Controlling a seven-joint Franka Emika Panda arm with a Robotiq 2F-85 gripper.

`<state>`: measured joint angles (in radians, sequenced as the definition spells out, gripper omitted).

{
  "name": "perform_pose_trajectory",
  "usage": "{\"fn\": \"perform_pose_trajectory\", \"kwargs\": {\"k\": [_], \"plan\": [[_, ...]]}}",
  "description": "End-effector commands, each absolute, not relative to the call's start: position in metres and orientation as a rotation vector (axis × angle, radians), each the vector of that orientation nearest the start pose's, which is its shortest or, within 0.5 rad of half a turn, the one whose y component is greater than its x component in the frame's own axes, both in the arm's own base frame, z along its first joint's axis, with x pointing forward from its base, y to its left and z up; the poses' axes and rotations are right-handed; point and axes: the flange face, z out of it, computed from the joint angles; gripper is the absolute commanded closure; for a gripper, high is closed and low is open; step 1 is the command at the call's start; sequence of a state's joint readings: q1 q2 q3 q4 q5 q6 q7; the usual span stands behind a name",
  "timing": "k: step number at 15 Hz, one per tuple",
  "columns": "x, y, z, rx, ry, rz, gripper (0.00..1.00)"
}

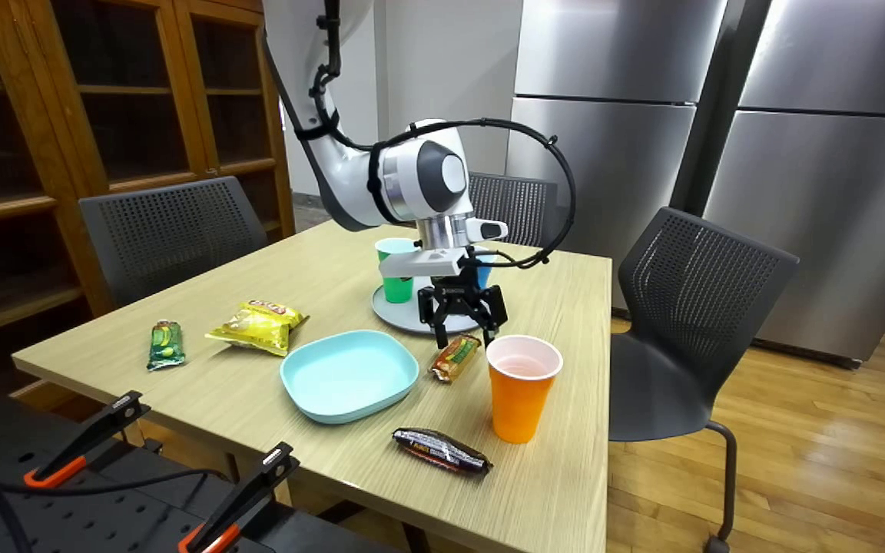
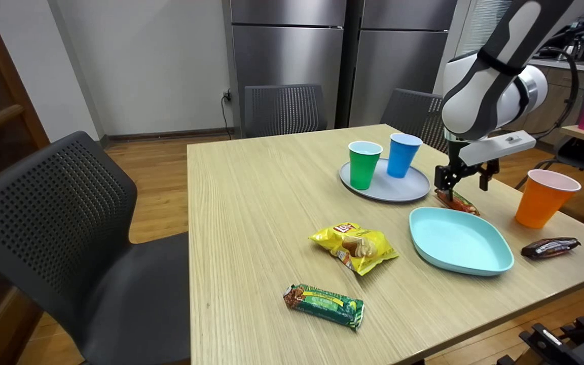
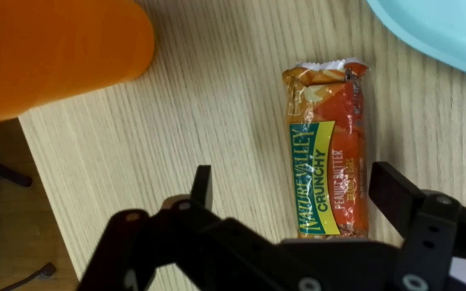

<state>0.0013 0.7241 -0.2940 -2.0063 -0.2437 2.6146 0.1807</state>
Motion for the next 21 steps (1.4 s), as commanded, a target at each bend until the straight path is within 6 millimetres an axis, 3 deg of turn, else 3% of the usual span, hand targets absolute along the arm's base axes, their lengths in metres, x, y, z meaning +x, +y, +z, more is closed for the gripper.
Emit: {"fn": "perform_pose_trajectory", "kwargs": {"k": [1,8,9,10,17,21], "plan": [[0.5510,-0.1620,0.0949,-3.413,0.172,0.192,0.00],[0.5491,-0.1592,0.0922,-3.390,0.068,0.168,0.00],[0.5491,-0.1603,0.0921,-3.389,0.065,0.166,0.25],[0.5490,-0.1612,0.0916,-3.391,0.059,0.164,0.26],[0.5488,-0.1632,0.0913,-3.385,0.058,0.145,0.82],[0.5448,-0.1664,0.1003,-3.364,0.080,0.119,0.84]]}}
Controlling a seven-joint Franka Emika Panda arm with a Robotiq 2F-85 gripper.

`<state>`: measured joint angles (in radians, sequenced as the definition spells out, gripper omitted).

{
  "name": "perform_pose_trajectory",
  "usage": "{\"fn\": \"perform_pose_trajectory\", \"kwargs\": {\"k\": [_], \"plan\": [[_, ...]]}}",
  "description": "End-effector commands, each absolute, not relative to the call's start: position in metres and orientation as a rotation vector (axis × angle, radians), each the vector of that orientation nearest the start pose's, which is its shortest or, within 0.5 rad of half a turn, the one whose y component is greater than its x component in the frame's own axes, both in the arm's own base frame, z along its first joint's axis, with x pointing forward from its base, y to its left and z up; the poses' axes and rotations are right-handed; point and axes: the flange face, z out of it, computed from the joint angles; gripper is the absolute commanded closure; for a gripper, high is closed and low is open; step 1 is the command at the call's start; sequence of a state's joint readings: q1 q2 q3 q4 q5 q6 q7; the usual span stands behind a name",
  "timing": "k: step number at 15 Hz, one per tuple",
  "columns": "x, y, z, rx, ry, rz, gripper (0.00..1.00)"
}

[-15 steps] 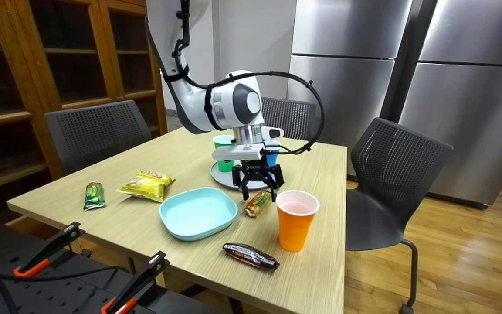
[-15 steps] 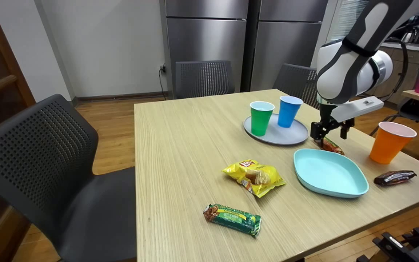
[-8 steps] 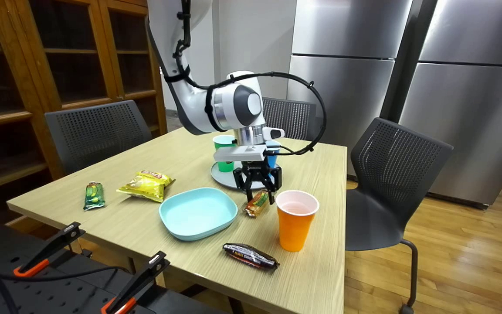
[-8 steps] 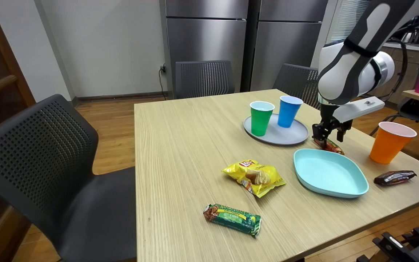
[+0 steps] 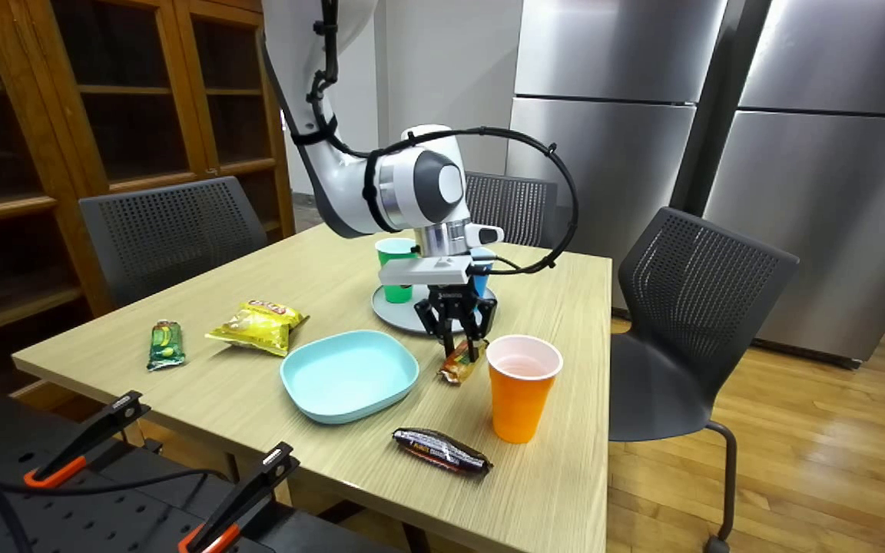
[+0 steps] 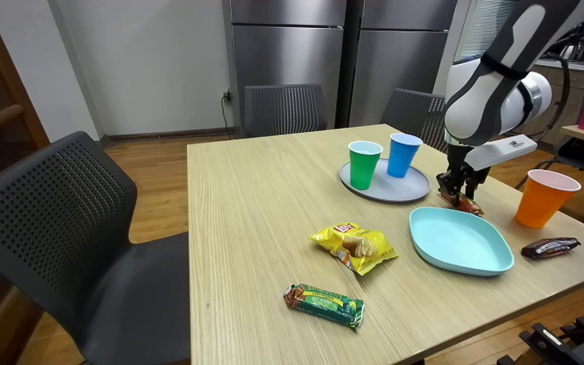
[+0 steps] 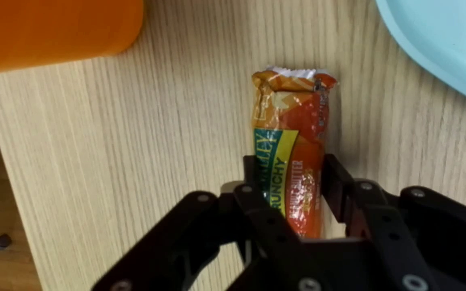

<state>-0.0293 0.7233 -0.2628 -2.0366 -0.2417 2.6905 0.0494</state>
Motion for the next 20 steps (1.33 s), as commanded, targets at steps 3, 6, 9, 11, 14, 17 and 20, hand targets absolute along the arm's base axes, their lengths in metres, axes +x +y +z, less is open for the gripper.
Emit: {"fn": "perform_pose_trajectory", "kwargs": {"k": [3,6,9,11,14,17,20], "plan": [[0.537,-0.171,0.113,-3.354,0.097,0.075,0.84],[0.524,-0.171,0.124,-3.348,0.060,0.033,0.84],[0.511,-0.165,0.132,-3.343,0.015,0.025,0.84],[0.501,-0.159,0.138,-3.342,-0.027,0.015,0.84],[0.490,-0.149,0.149,-3.337,-0.076,-0.001,0.84],[0.479,-0.134,0.156,-3.345,-0.178,0.000,0.84],[0.465,-0.110,0.160,-3.350,-0.345,0.007,0.84]]}}
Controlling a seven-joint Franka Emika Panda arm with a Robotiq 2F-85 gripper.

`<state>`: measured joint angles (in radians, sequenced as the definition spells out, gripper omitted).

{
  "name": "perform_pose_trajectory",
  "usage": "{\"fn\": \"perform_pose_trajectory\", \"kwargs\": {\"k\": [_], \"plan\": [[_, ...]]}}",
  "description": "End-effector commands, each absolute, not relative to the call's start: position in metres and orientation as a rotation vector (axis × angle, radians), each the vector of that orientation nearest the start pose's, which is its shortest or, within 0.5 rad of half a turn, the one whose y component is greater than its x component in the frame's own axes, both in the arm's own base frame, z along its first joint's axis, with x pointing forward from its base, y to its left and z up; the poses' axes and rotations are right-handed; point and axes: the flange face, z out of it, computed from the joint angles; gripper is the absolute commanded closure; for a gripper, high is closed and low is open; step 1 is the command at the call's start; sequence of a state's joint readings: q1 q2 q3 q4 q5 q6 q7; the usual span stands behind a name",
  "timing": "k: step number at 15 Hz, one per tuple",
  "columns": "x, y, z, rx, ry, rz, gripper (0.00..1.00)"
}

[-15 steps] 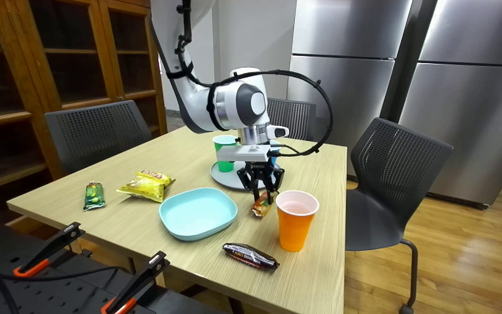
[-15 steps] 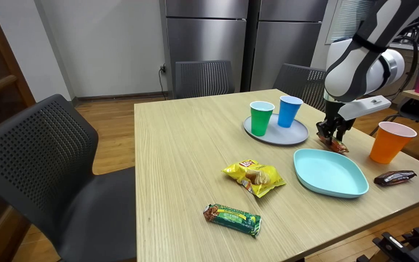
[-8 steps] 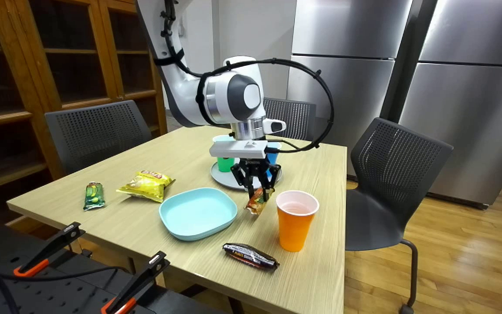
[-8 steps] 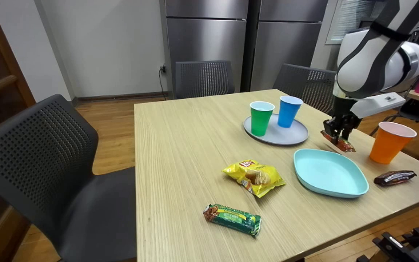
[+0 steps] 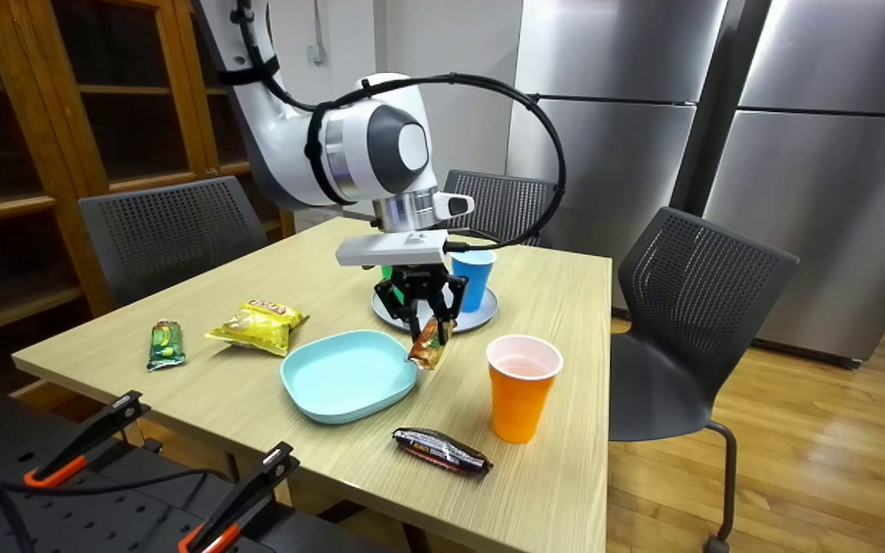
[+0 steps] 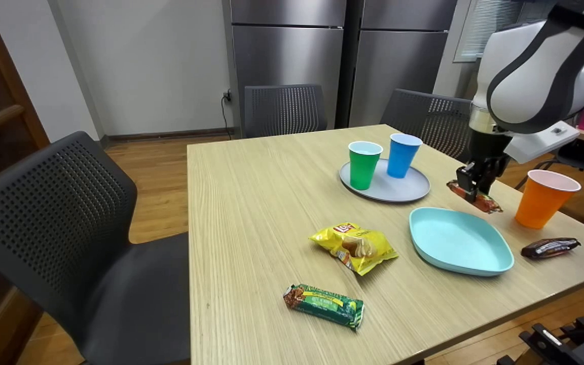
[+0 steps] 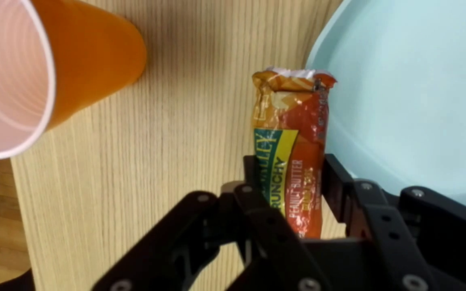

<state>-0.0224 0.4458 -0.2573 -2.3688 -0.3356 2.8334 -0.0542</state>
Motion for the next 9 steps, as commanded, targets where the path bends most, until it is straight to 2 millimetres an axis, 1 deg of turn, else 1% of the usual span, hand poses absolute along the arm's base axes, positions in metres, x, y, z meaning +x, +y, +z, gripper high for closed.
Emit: {"fn": "perform_pose_trajectory", "kwargs": {"k": [1,5,9], "plan": [[0.461,-0.104,0.161,-3.348,-0.398,0.012,0.84],[0.440,-0.078,0.161,-3.324,-0.627,0.057,0.84],[0.425,-0.057,0.160,-3.296,-0.836,0.045,0.84]]}}
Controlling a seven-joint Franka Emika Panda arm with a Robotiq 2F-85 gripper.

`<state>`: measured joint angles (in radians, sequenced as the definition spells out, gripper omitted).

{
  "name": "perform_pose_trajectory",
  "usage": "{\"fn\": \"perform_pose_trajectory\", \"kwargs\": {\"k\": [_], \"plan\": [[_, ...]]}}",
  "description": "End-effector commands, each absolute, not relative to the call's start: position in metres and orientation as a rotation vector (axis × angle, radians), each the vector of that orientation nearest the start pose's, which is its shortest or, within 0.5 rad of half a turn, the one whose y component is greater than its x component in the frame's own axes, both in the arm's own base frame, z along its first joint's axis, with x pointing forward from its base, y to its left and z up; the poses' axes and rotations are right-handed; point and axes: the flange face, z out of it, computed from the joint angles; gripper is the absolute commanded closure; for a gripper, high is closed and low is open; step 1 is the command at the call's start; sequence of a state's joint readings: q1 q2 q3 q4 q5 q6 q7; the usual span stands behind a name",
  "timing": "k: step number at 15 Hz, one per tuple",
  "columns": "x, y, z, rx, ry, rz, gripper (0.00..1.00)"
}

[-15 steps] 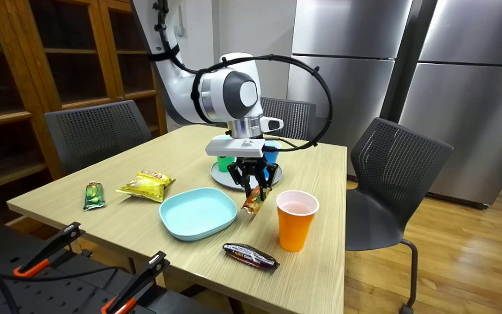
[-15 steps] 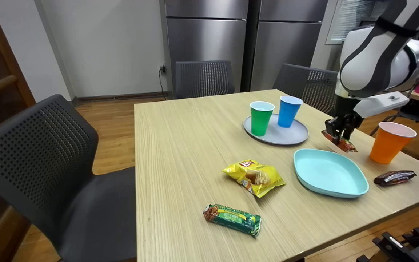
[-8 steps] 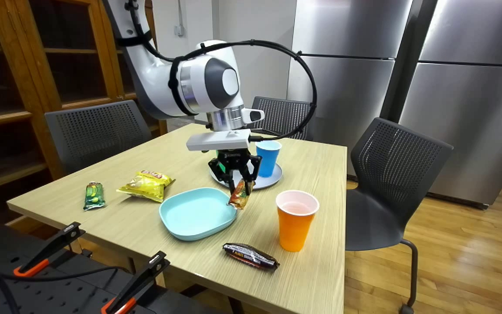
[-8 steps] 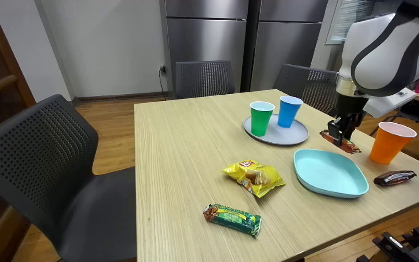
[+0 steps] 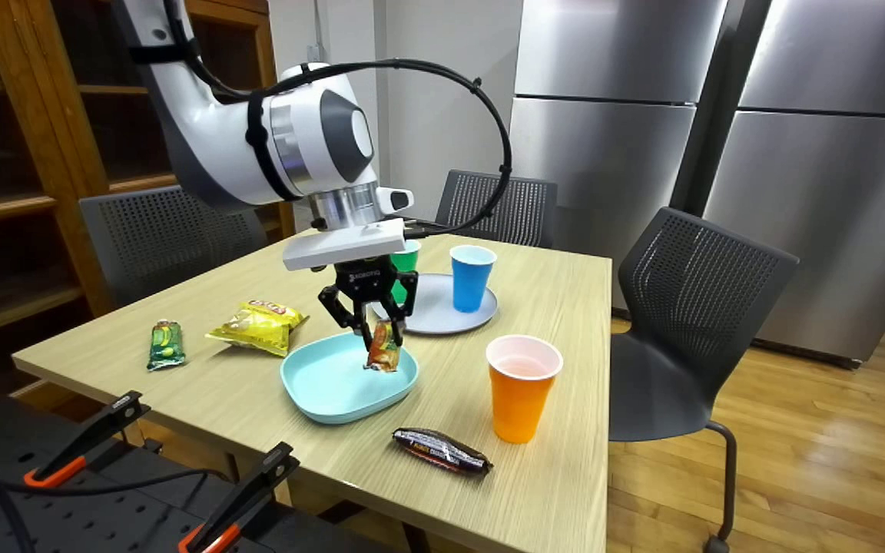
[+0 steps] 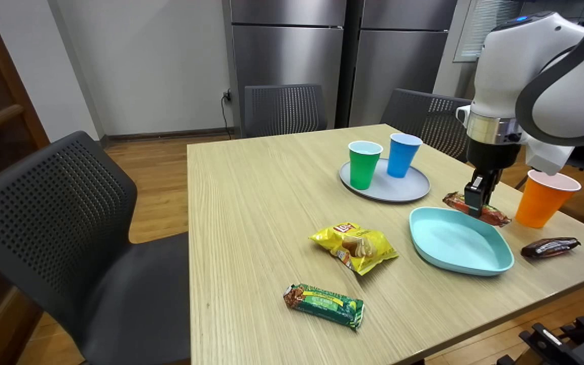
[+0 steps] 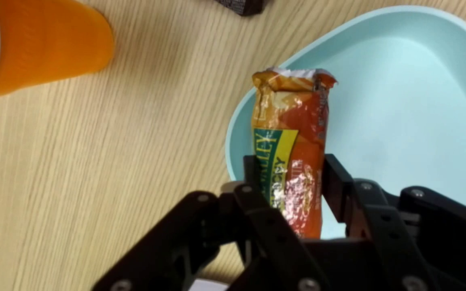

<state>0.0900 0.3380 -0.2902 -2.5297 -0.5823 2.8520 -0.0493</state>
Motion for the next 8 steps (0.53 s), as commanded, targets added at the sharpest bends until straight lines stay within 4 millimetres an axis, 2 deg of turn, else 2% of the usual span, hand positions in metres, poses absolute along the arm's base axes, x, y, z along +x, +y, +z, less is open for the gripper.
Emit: {"fn": "perform_pose_trajectory", "kwargs": {"k": [1,8], "plan": [[0.423,-0.051,0.157,-3.284,-0.894,0.047,0.84],[0.400,-0.015,0.139,-3.173,-1.202,0.042,0.84]]}}
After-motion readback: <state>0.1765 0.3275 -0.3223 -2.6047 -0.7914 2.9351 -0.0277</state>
